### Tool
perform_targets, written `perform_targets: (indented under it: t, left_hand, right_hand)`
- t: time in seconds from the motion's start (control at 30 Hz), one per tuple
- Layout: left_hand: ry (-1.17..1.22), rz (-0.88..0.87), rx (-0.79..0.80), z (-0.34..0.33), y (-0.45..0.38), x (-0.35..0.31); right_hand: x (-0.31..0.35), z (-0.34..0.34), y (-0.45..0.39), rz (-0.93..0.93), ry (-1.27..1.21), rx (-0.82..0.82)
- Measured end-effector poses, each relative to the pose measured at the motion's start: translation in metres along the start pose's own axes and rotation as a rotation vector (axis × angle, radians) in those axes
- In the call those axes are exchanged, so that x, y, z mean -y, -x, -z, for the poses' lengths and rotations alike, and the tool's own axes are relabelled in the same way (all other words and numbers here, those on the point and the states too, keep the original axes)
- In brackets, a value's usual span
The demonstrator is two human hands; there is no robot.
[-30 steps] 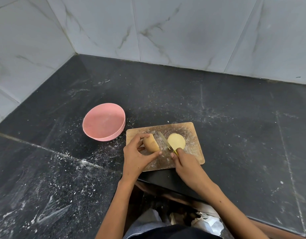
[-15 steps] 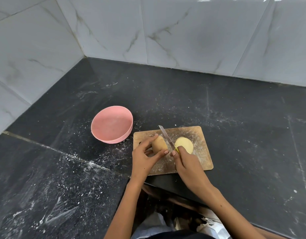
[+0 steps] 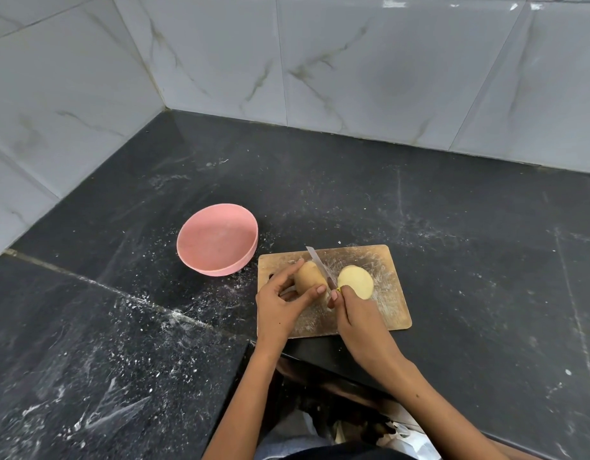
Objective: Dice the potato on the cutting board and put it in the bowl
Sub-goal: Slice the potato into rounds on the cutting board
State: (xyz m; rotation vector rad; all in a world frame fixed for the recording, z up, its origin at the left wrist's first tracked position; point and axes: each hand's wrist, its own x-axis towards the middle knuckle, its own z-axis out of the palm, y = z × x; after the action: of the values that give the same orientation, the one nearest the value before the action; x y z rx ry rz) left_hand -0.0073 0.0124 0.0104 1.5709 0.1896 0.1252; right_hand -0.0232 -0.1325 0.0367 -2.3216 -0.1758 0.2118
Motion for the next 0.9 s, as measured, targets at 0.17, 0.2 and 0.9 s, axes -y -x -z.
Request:
perform_targets:
  t: [0.17,0.2,0.9]
  left_hand:
    - [0.05,0.032,-0.031,-0.0013,0.0005,-0.0013]
    - [0.051,0.032,-0.034,-0.0013,0.0004,-0.0011]
    - [0.106,0.042,-0.073,-0.0042,-0.0021,0.0017]
  right_hand:
    - [0.0018,-0.0001,-0.0006,-0.002,0.041,-0.009]
    - [0.0022,-0.0003,-0.0004,-0.004,0.046,-0.015]
    - [0.0071,0.002,0.0024,-0.011,0.192,0.085]
